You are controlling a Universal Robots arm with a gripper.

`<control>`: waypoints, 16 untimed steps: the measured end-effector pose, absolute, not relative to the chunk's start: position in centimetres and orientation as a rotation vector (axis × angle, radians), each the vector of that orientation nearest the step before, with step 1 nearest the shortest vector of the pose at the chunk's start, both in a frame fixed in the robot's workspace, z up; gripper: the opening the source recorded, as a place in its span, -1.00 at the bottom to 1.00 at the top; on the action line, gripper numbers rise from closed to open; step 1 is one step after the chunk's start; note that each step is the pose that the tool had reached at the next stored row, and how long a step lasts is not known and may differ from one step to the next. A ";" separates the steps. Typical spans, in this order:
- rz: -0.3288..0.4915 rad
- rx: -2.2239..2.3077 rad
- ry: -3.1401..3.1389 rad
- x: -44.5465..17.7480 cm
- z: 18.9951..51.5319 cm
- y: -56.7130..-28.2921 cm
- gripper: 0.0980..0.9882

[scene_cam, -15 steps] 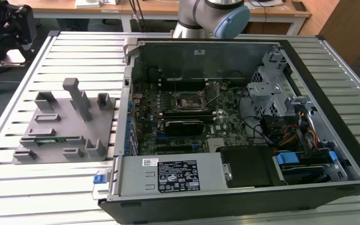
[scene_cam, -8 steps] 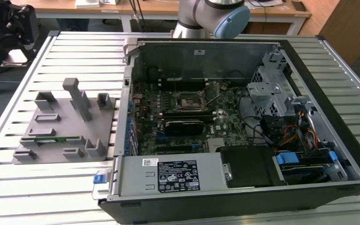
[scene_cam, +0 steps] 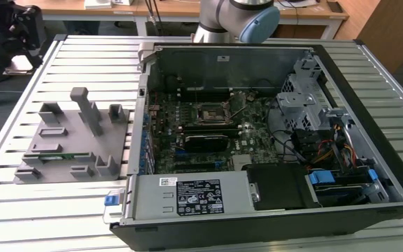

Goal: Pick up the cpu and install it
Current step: 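Pick up the cpu and move it towards the insertion slot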

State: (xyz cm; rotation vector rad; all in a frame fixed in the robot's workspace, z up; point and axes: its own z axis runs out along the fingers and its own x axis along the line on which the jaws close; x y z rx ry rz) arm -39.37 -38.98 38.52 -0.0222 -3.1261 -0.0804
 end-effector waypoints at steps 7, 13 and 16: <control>-0.080 -0.022 -3.126 -38.8 38.5 -39.0 -0.02; -0.080 -0.022 -3.126 -38.4 38.5 -39.0 -0.02; -0.081 -0.022 -3.126 -38.2 38.5 -39.0 -0.02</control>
